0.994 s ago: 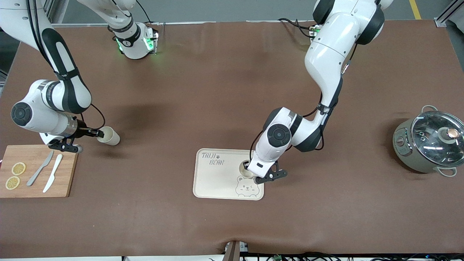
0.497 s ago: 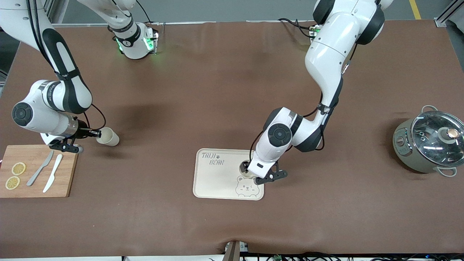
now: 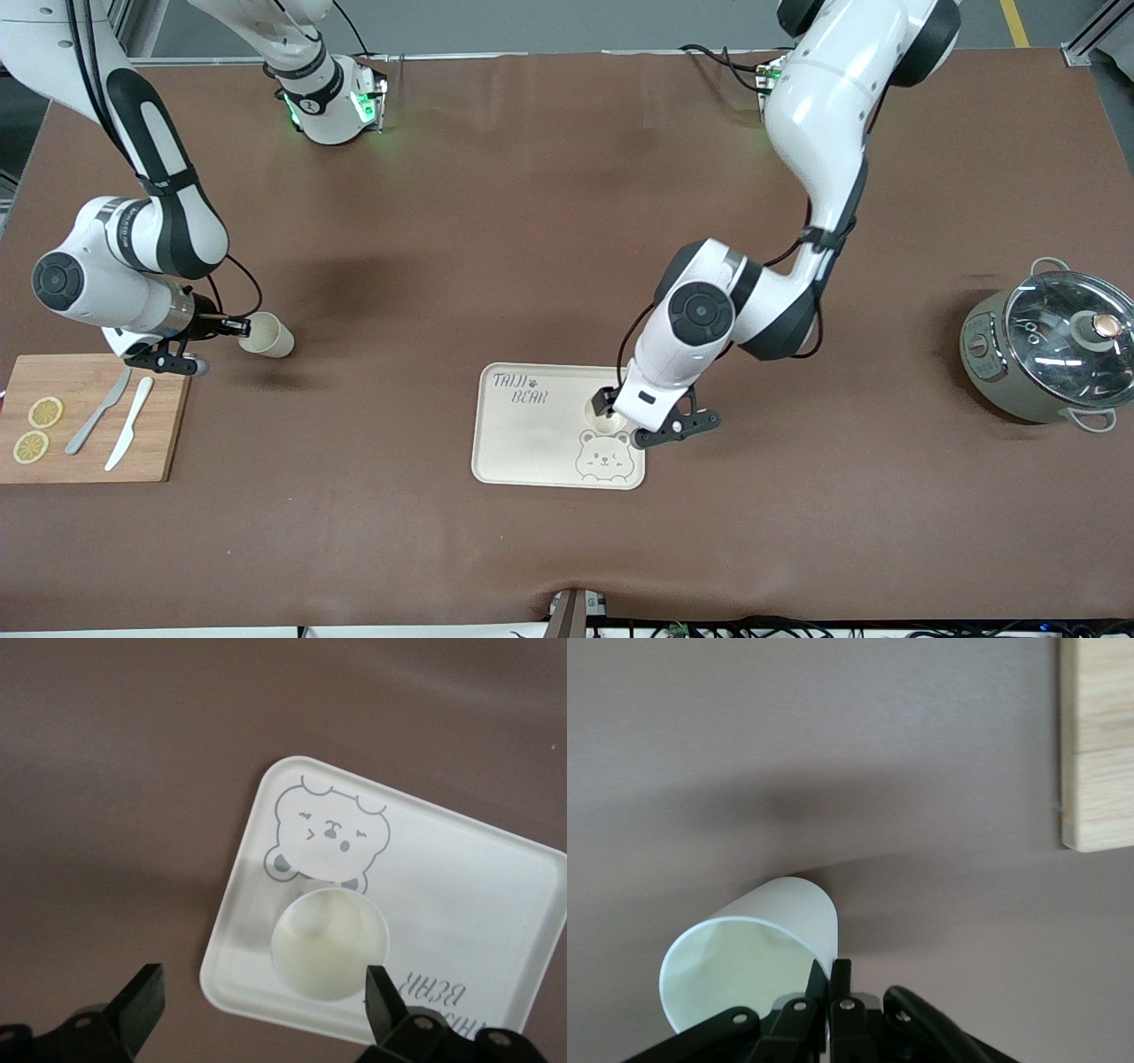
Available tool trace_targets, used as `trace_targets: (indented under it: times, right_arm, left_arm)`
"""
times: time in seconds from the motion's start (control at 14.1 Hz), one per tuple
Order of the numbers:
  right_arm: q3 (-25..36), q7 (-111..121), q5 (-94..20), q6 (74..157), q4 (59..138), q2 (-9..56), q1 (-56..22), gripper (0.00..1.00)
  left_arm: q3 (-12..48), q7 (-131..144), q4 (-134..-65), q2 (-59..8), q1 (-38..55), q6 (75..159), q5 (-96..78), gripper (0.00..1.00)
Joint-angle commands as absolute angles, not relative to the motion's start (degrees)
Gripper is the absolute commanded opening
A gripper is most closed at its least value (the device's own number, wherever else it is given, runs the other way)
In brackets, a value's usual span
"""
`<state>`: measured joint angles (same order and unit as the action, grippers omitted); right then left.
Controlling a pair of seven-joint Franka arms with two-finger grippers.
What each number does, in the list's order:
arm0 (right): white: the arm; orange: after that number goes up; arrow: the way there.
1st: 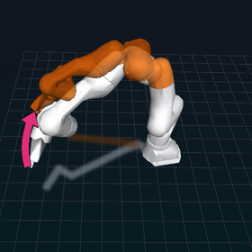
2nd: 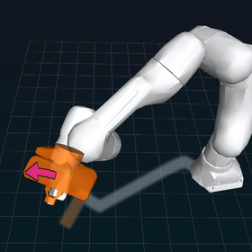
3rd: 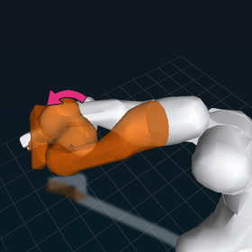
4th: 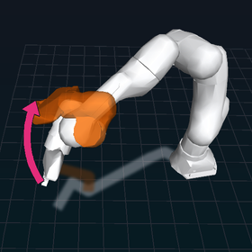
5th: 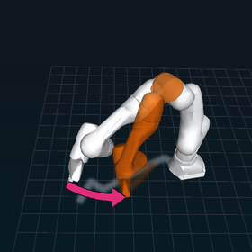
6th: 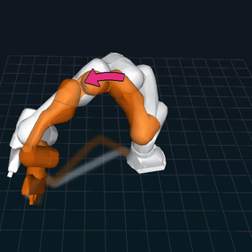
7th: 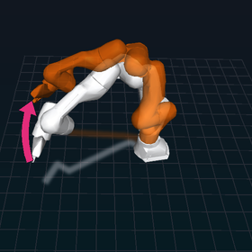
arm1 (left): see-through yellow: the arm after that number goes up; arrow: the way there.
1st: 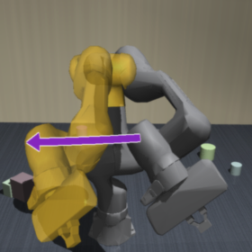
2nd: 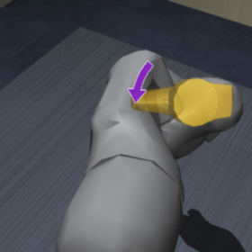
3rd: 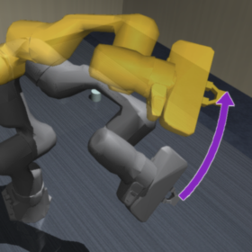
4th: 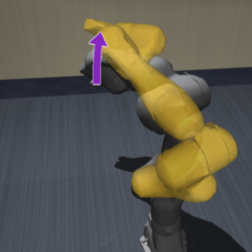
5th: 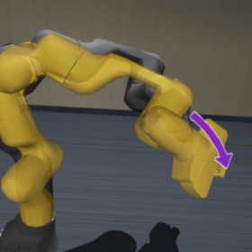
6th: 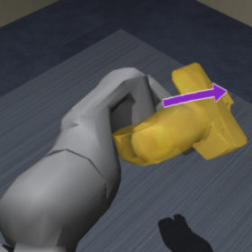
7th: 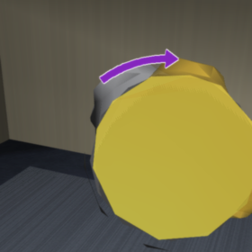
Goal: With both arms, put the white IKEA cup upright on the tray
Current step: 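Open the left gripper and withdraw while the right gripper grasps the cup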
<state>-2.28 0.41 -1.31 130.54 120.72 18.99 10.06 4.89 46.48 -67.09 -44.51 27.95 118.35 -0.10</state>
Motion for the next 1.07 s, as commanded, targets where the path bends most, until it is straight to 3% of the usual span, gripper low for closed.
trace_targets:
  times: [0.0,0.14,0.36,0.71,0.99]
  right_arm:
    - [-2.46,-0.09,-1.76,125.09,116.48,18.19,9.32,0.0]
    - [-2.37,-1.22,-4.02,119.29,111.56,18.37,7.83,0.0]
    - [-2.37,-5.88,-5.71,114.53,106.62,18.46,5.28,0.0]
    - [-2.37,-15.63,-6.15,113.03,102.66,18.89,0.45,0.0]
    - [-2.29,-24.59,-8.88,112.85,98.62,20.74,-3.94,0.0]
  left_arm:
    - [4.66,40.38,-69.52,-34.92,25.33,106.4,0.53,1.0]
    - [4.66,30.98,-69.52,-30.43,22.34,96.81,0.53,1.0]
    - [4.57,19.81,-71.01,-25.24,17.24,91.77,1.22,1.0]
    - [4.92,7.15,-77.68,-17.5,7.49,92.02,2.64,1.0]
    - [5.1,-0.95,-78.22,-16.79,0.81,92.99,2.55,1.0]
